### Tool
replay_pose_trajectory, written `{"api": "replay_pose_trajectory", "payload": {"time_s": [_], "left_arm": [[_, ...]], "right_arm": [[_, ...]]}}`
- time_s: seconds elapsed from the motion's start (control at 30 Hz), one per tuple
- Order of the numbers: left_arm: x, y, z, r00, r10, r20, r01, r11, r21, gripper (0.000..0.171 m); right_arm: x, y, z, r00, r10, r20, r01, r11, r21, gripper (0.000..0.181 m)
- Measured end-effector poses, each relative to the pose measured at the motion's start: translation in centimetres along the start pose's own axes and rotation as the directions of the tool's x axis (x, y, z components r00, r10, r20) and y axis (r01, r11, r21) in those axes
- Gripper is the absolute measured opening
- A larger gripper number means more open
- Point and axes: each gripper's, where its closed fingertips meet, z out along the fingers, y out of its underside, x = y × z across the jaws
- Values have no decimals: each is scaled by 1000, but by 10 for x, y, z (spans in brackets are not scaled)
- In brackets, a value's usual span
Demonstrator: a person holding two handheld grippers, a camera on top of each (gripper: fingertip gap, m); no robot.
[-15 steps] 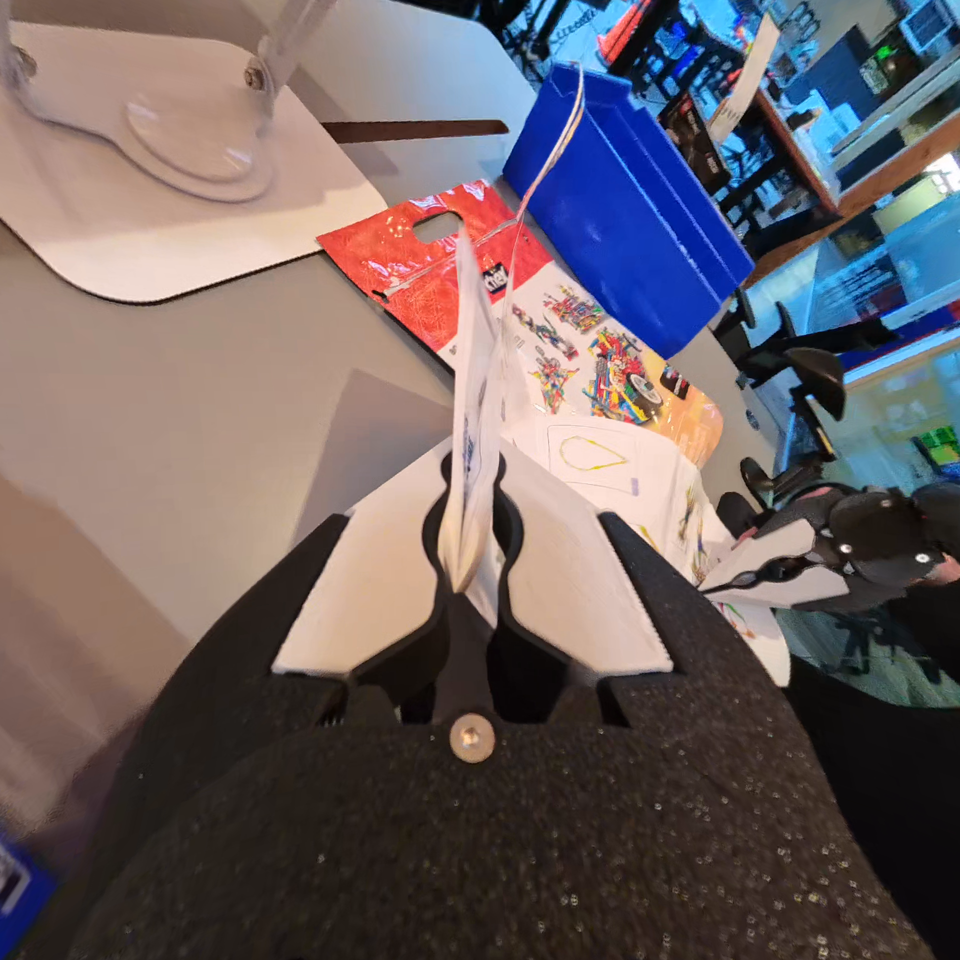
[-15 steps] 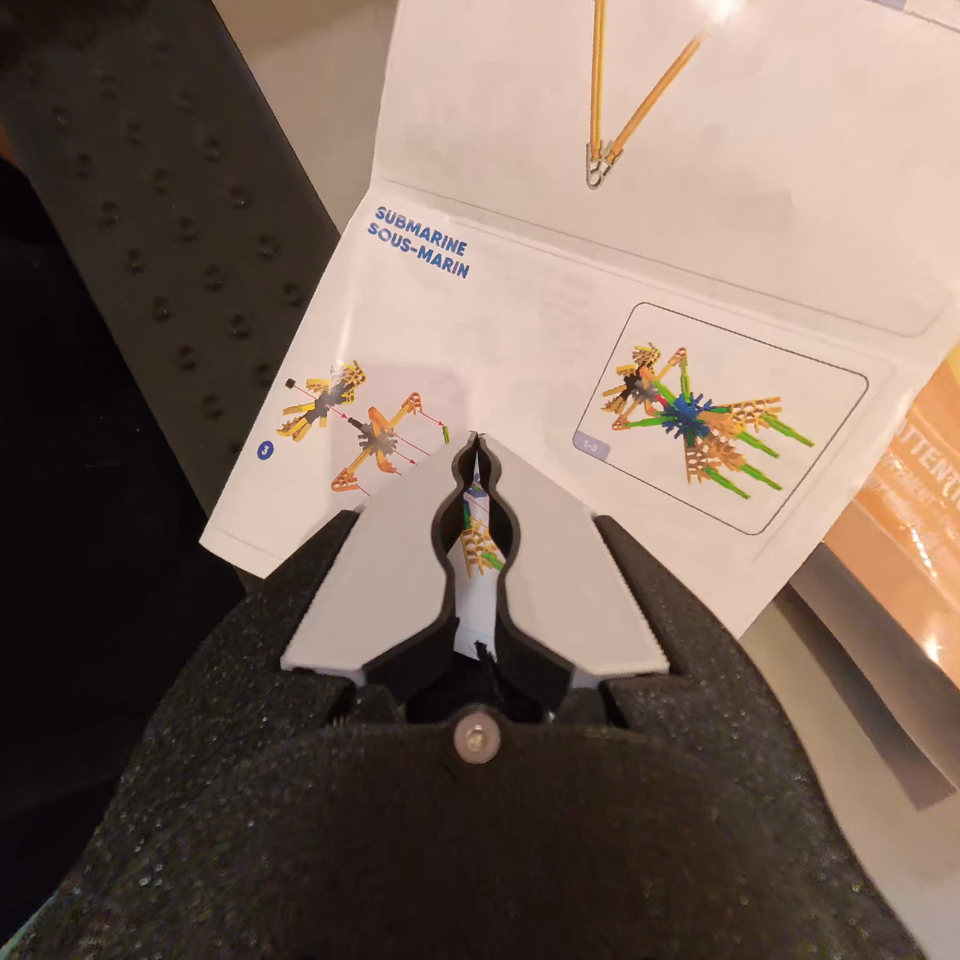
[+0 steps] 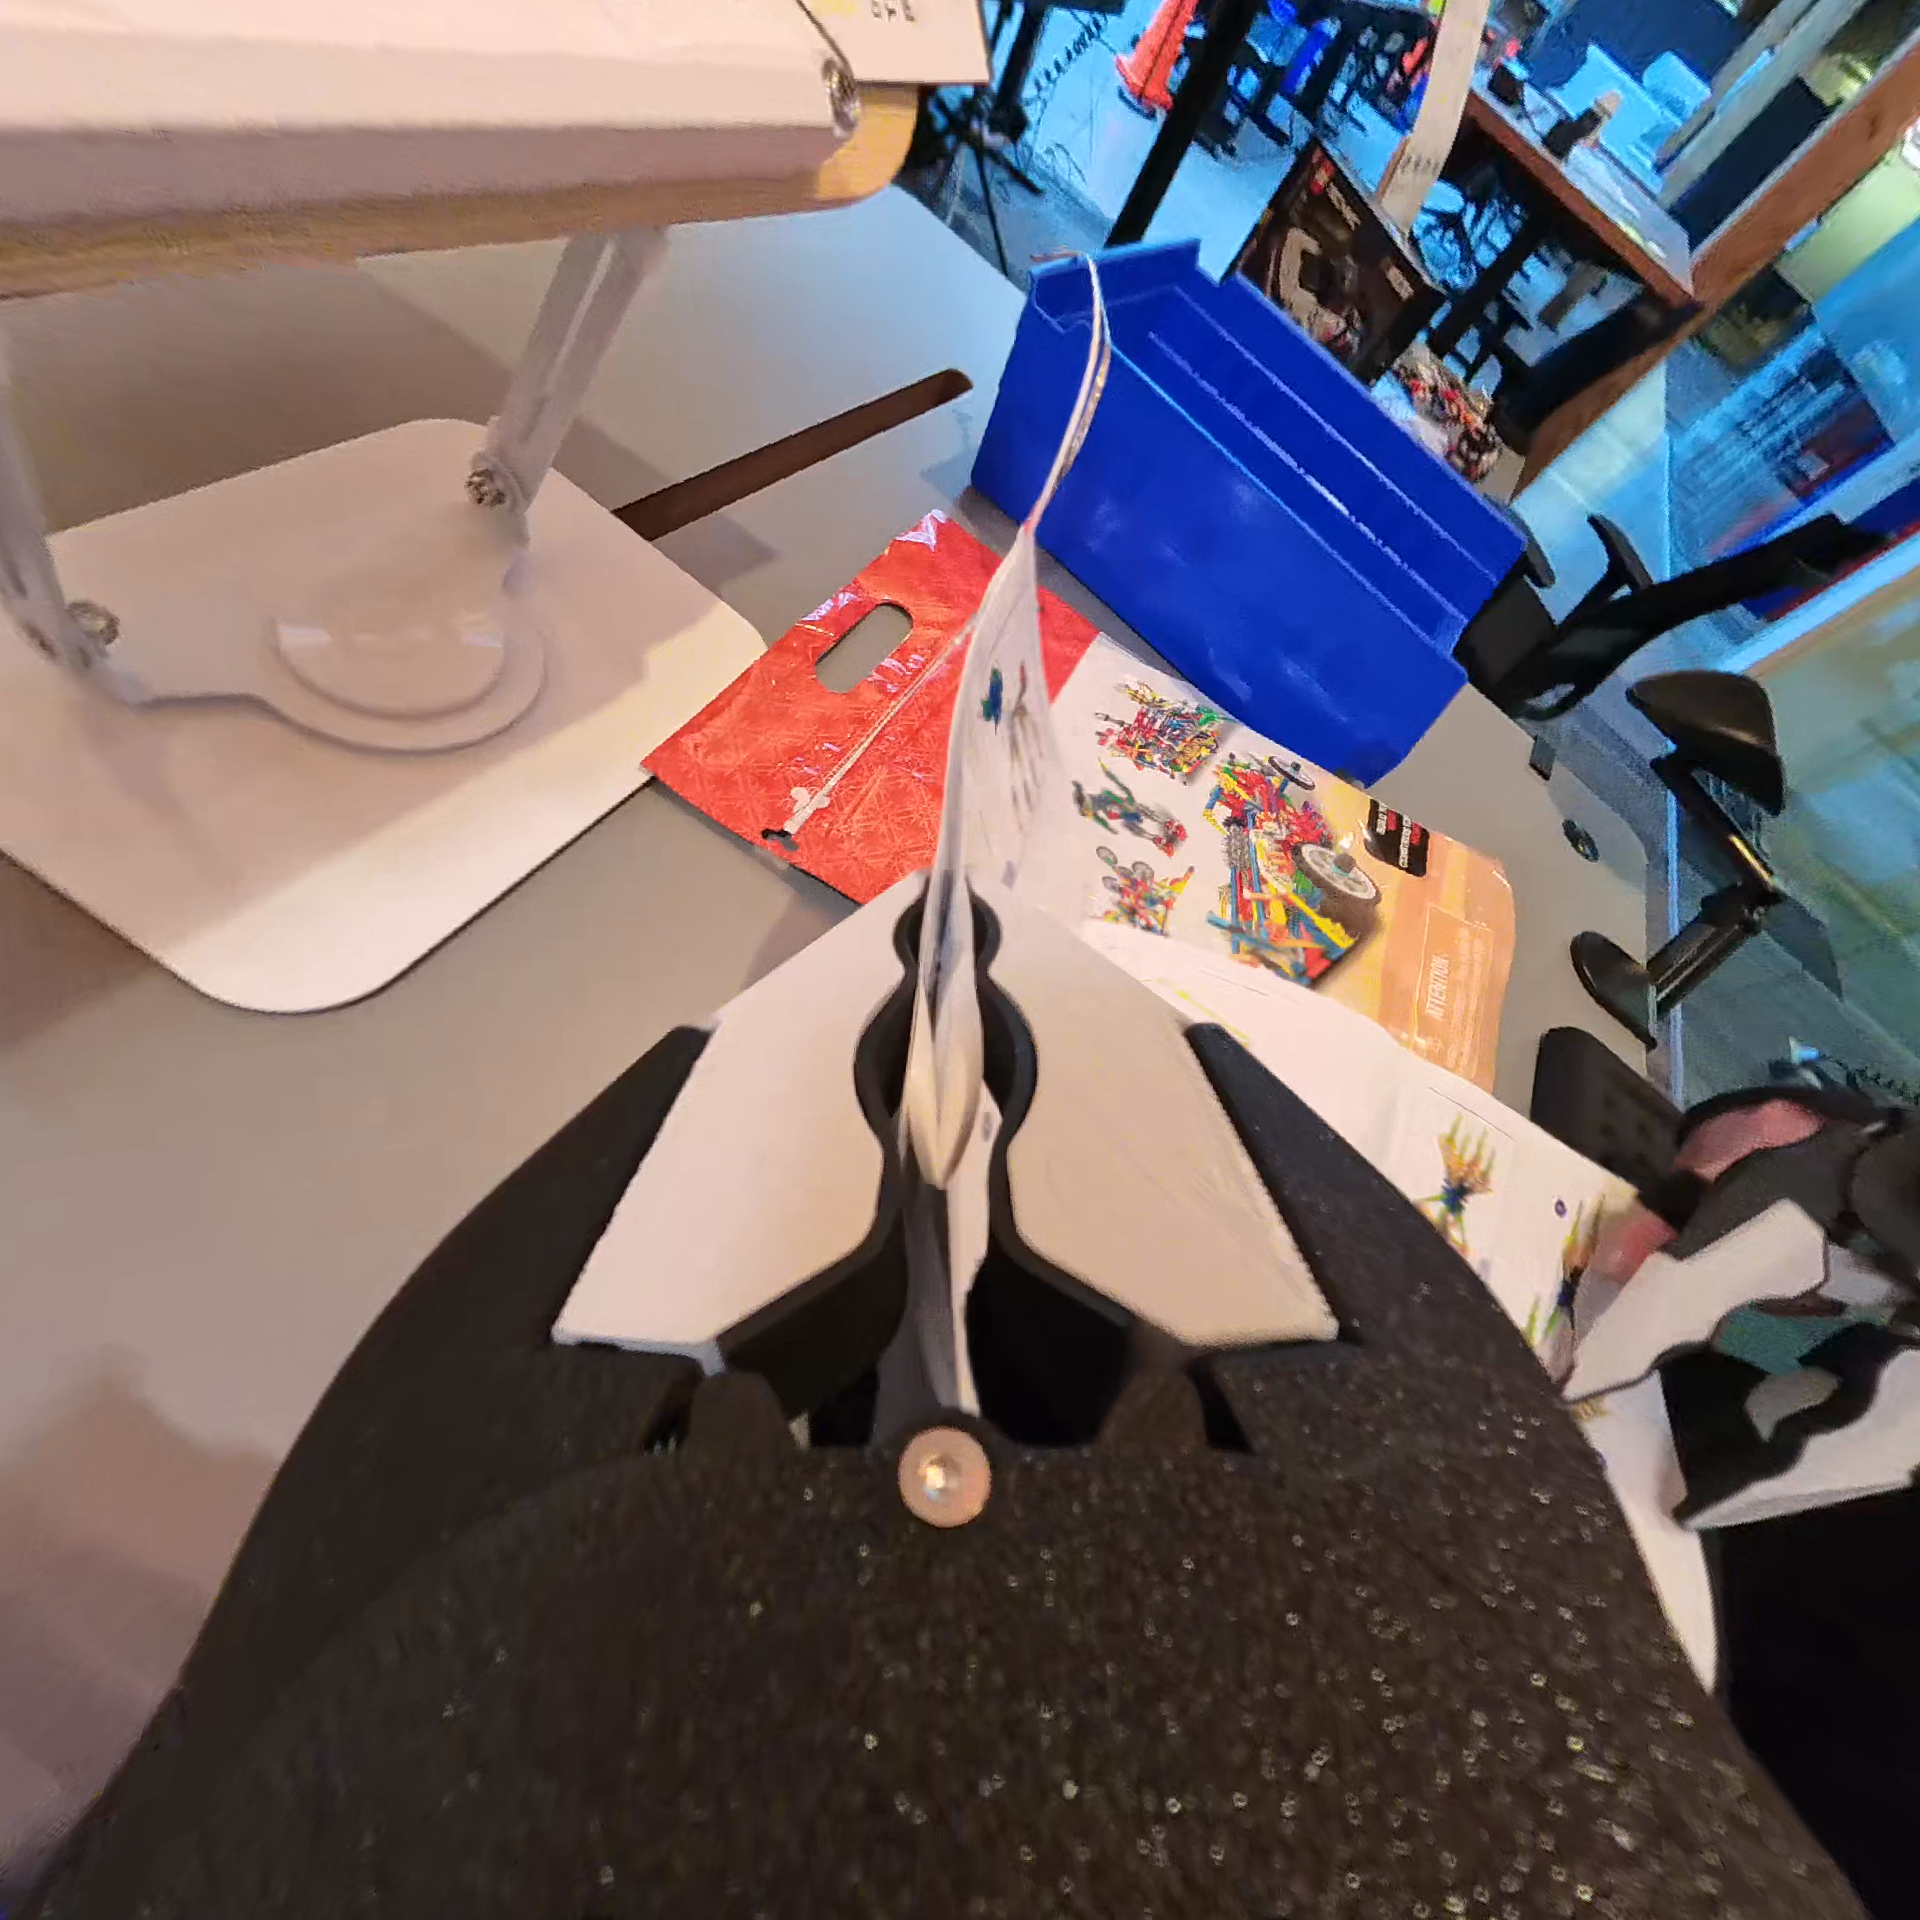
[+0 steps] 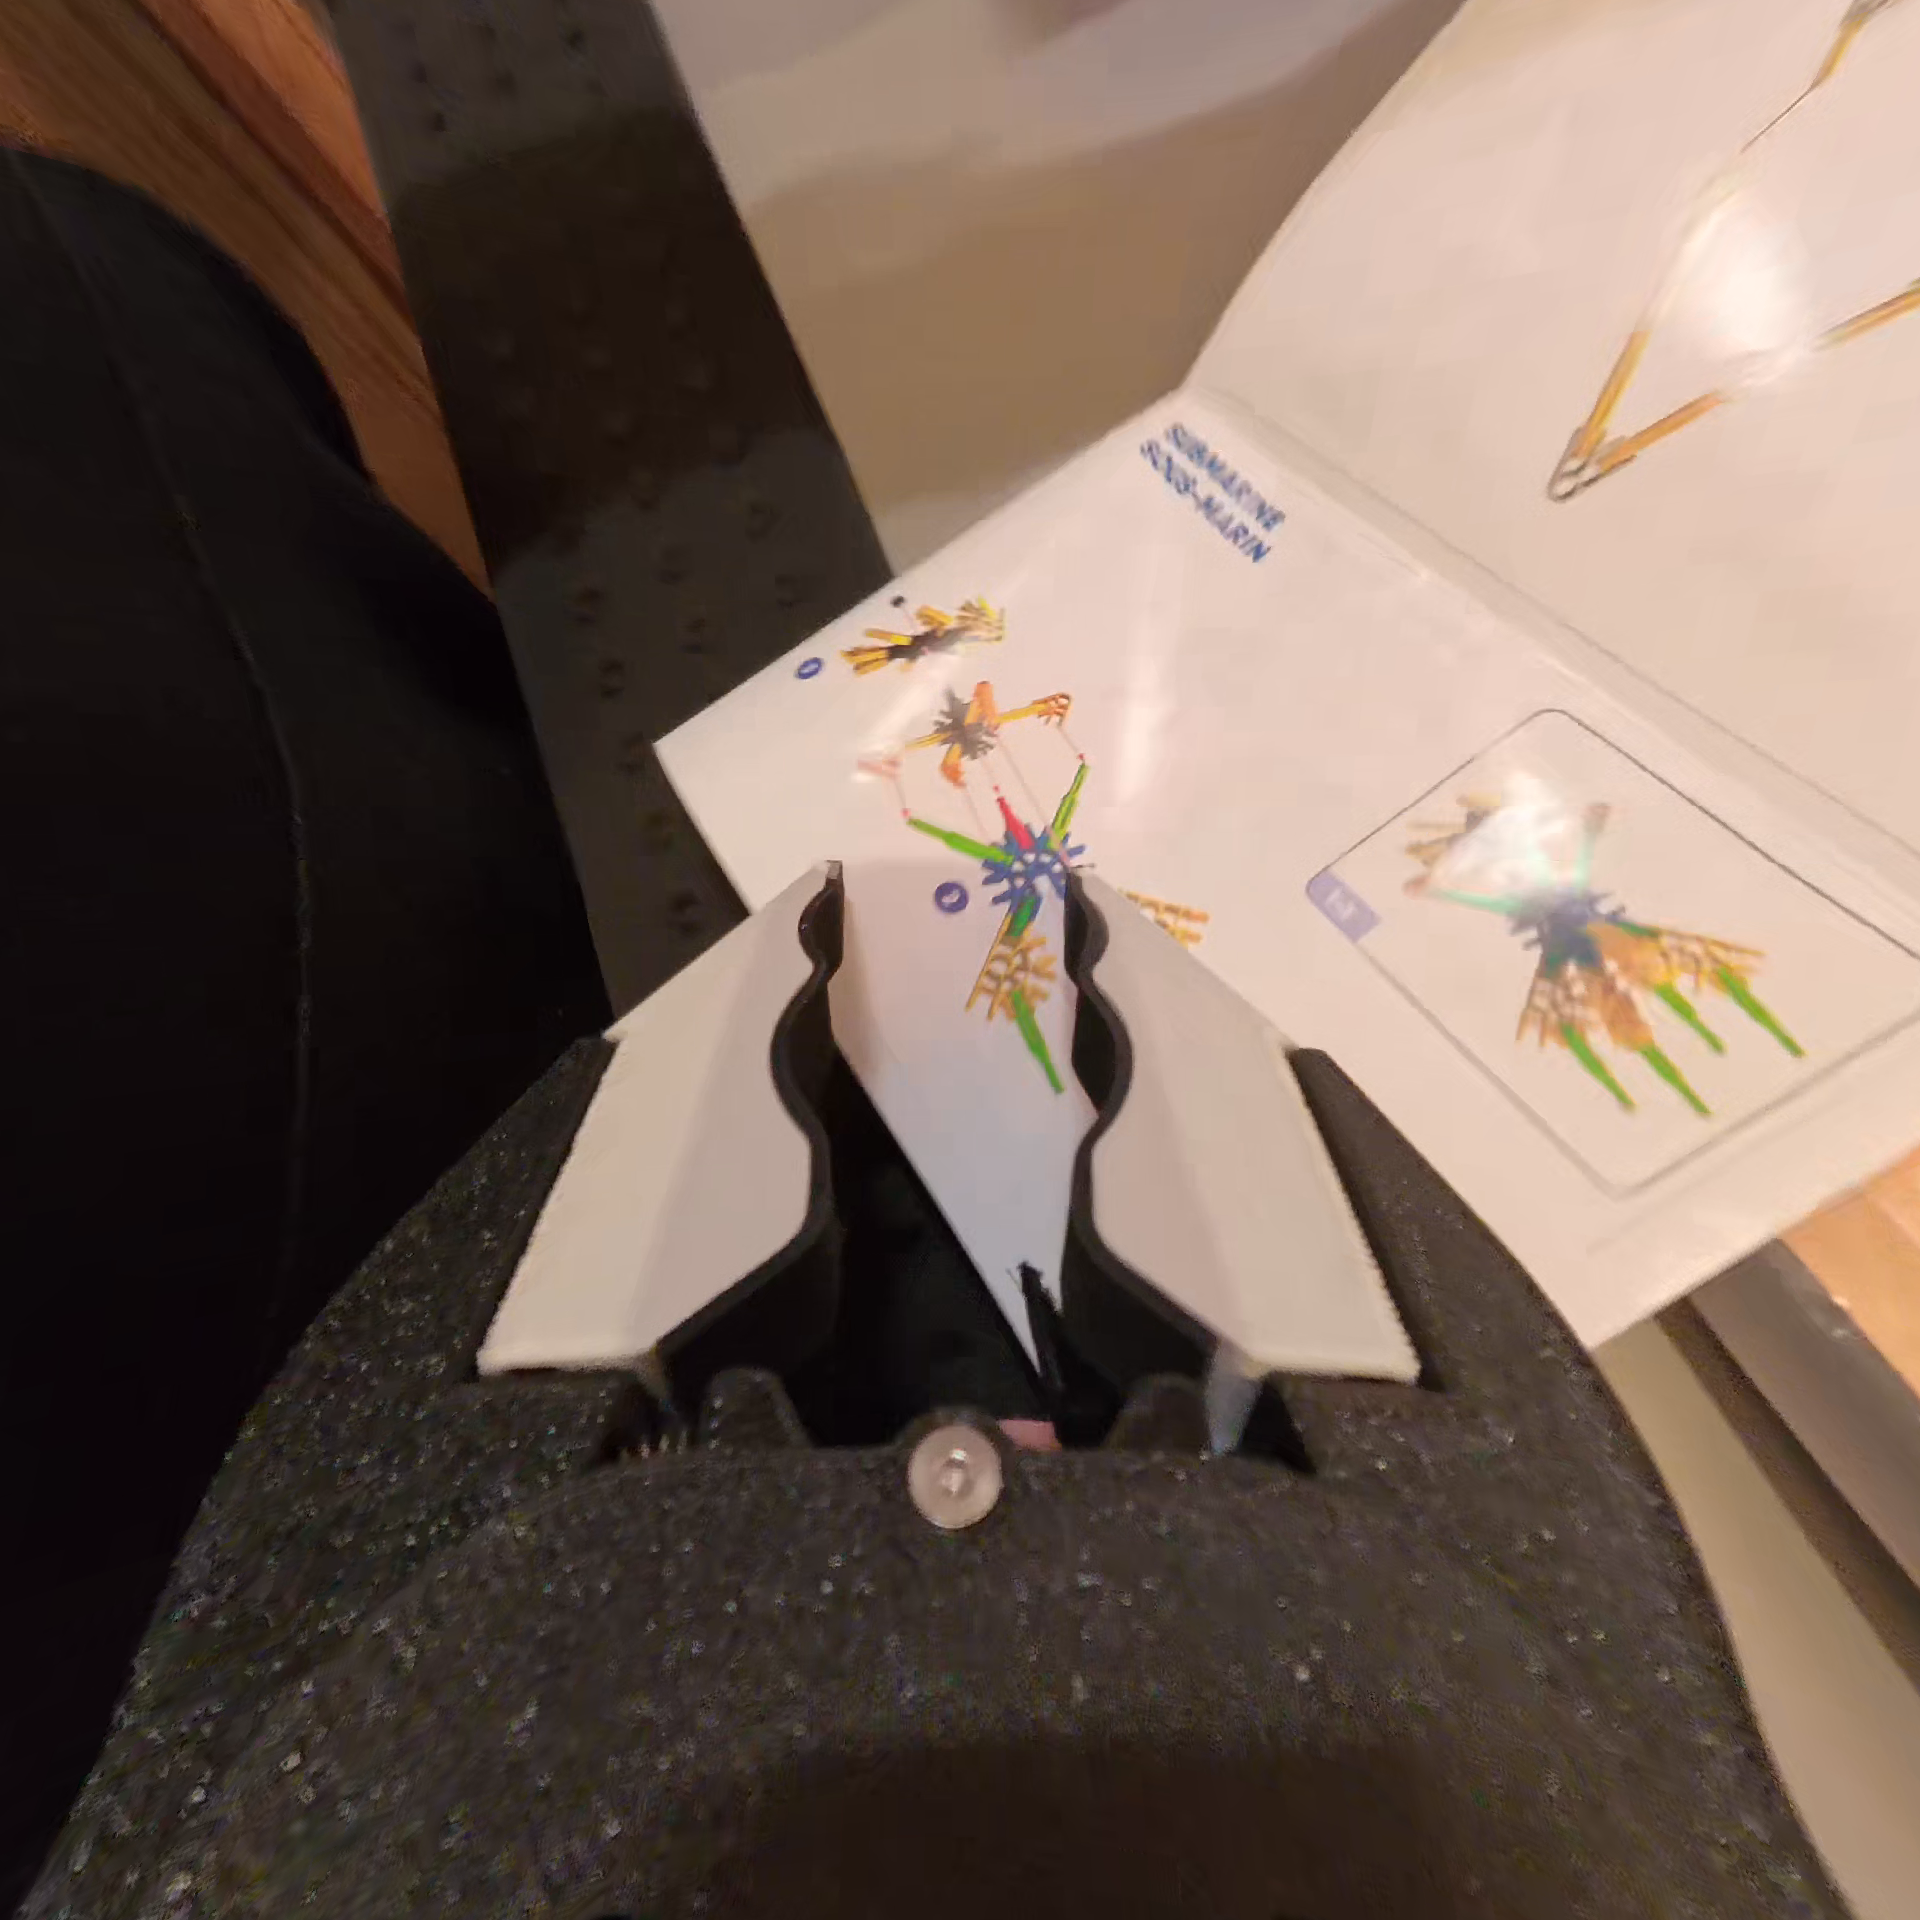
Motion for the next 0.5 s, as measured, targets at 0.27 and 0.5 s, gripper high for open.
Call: {"api": "replay_pose_trajectory", "payload": {"time_s": [0.27, 0.5], "left_arm": [[-7, -10, 11, 998, -30, -48, 29, 999, -25, 1], [-12, -8, 21, 996, -58, -65, 55, 997, -48, 4]], "right_arm": [[51, 5, -41, 977, 127, -172, -112, 990, 91, 39], [55, 11, -42, 970, 135, -204, -117, 988, 99, 39]]}}
